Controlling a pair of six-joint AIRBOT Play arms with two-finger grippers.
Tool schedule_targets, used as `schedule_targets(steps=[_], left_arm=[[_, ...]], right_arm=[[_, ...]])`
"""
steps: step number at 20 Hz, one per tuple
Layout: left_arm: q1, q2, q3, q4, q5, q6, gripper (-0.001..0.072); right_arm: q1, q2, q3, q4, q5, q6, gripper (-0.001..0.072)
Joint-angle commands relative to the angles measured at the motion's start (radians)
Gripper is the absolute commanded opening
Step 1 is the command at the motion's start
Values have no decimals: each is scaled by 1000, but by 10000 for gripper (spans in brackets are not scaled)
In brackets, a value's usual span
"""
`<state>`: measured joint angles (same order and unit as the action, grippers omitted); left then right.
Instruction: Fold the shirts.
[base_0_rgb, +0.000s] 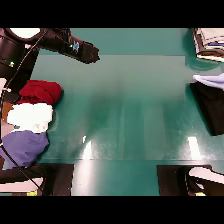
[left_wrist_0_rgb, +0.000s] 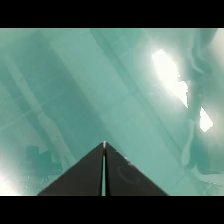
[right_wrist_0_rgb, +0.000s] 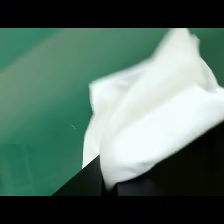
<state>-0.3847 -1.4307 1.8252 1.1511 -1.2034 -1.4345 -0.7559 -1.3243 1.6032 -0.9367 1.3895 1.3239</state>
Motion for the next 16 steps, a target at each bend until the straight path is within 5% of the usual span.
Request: schedule_targets(steps=[1, 2, 3, 4, 9, 16], left_arm=[[-1, -1, 0, 1, -2, 3, 29], [-1, -1, 0, 1, -3, 3, 30], [-1, -1, 0, 1, -5, 3, 30], [-1, -1, 0, 1, -11, 3, 30], [-1, -1, 0, 1, -9, 2, 30], [-1, 0, 0, -7, 6, 1, 30]], right_arm=[[-85, 99, -154, -184, 85, 36, 31], [-107, 121, -192, -224, 85, 47, 198], [-130, 142, -232, -253, 84, 53, 510], [-148, 156, -266, -264, 85, 61, 631], [-99, 210, -339, -190, 31, 74, 628], [379, 210, -332, -6, 9, 74, 622]])
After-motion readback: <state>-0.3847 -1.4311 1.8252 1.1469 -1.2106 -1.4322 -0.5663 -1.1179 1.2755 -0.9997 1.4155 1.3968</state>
